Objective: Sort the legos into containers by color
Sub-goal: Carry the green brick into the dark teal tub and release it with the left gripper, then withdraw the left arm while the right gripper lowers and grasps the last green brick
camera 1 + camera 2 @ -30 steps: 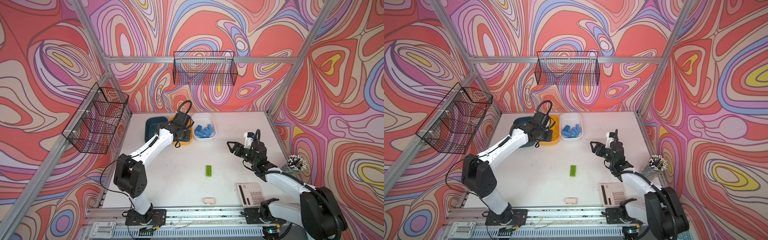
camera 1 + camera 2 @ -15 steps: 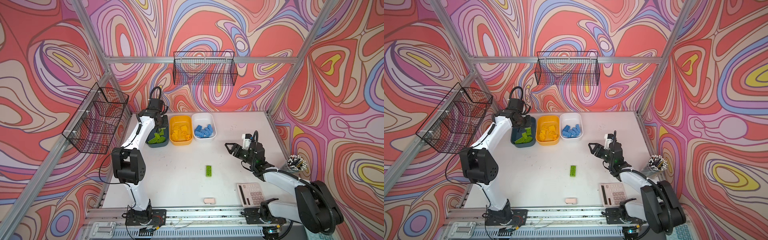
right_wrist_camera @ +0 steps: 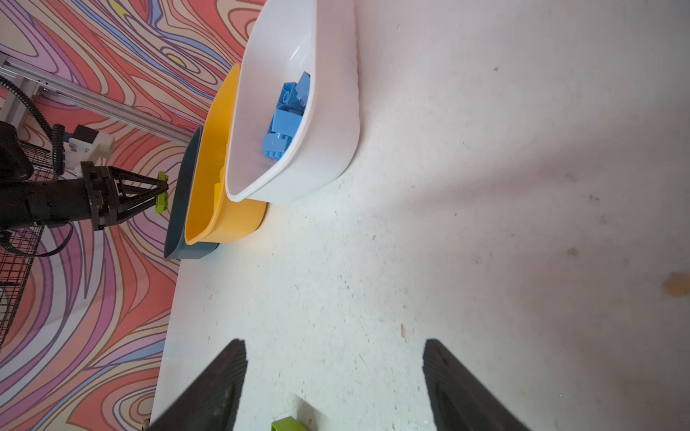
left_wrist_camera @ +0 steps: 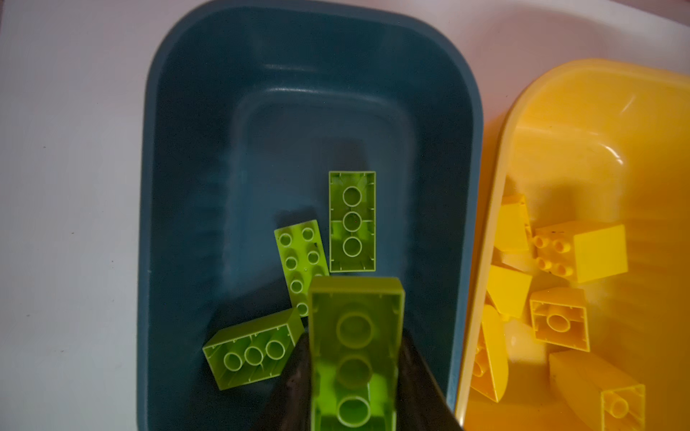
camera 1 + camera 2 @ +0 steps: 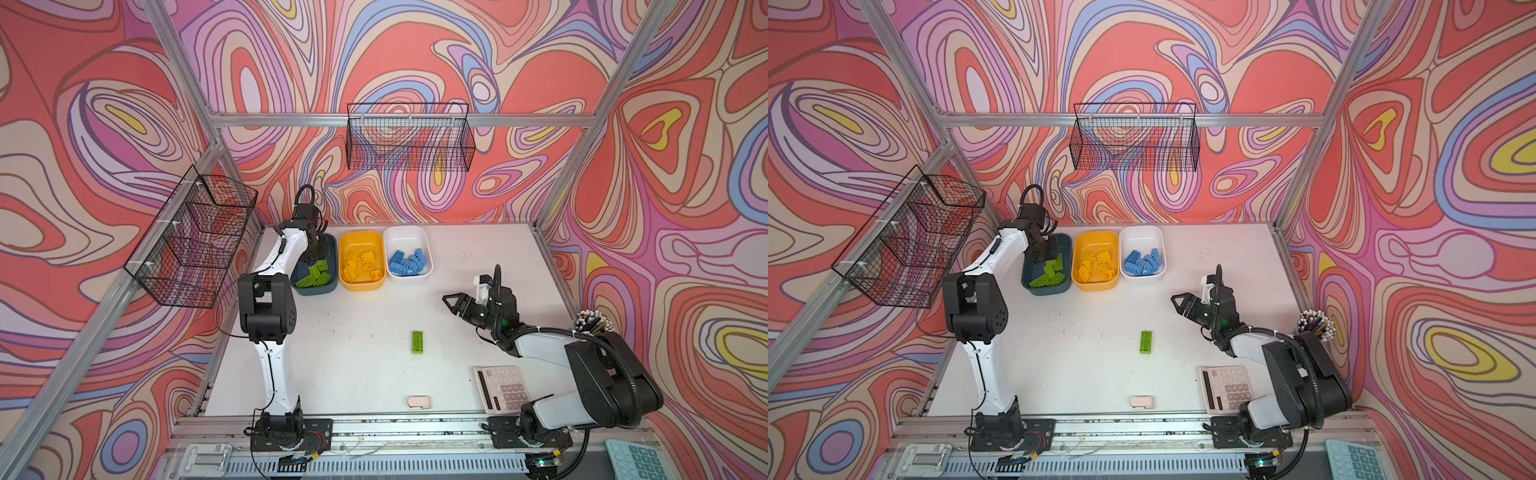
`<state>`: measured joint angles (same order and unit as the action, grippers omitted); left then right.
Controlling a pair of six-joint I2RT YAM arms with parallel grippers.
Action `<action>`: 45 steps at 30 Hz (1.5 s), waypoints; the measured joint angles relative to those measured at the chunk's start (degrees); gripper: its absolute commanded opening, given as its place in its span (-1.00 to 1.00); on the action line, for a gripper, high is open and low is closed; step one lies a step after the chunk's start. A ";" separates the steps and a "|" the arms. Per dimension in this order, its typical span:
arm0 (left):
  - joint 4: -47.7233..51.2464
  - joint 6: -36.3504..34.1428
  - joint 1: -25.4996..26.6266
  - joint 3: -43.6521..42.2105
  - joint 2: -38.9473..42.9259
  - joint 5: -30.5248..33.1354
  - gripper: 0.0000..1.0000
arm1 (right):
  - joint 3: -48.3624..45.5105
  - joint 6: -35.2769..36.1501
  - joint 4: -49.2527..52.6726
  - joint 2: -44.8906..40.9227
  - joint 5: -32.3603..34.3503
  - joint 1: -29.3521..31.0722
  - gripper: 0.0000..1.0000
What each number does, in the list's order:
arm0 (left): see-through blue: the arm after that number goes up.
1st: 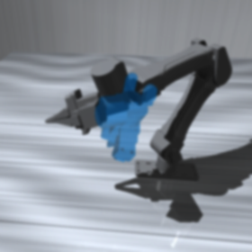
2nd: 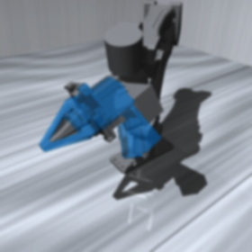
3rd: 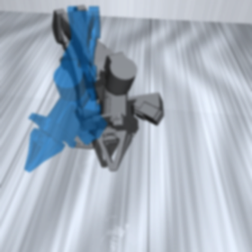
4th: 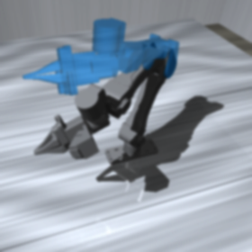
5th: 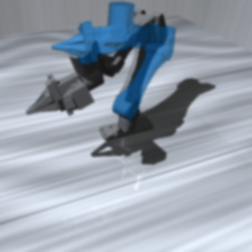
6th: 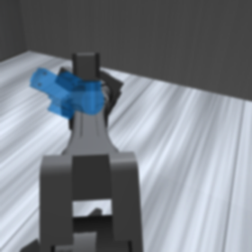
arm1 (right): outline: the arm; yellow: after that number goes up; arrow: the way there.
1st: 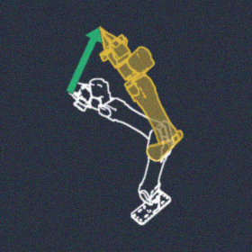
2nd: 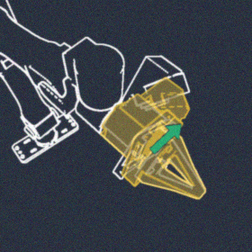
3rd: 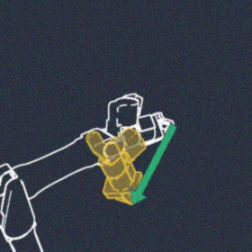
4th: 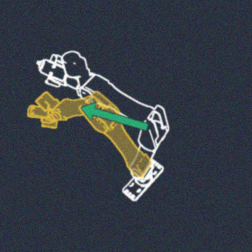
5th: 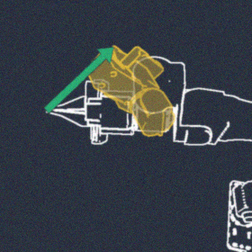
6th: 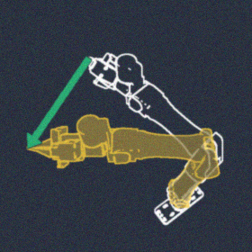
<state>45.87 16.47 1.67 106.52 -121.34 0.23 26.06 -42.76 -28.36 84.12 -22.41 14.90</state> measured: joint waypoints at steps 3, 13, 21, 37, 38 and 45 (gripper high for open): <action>-0.13 0.00 -0.07 0.00 -1.25 -0.02 -0.34 | 0.11 0.04 0.00 0.33 -0.15 0.22 0.58; -0.33 0.00 -0.24 1.62 -1.55 -0.02 0.21 | 2.16 1.18 1.49 0.28 -0.31 1.03 0.56; -1.79 1.09 -0.24 -5.09 10.91 -2.36 0.23 | 6.73 5.44 11.32 -3.45 3.37 6.29 0.56; -12.11 8.31 -0.26 -37.42 55.49 -12.92 0.37 | 16.09 8.26 35.67 -7.96 20.63 19.19 0.55; -12.37 8.66 -0.28 -39.21 57.75 -13.14 0.38 | 16.87 8.24 37.05 -7.89 21.94 20.28 0.56; -12.92 9.53 -0.26 -48.52 71.47 -12.90 0.43 | 22.93 7.93 43.39 -2.82 29.46 27.08 0.56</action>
<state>32.95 26.00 1.41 58.00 -49.87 -12.67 48.99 -34.83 15.03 81.30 7.05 41.98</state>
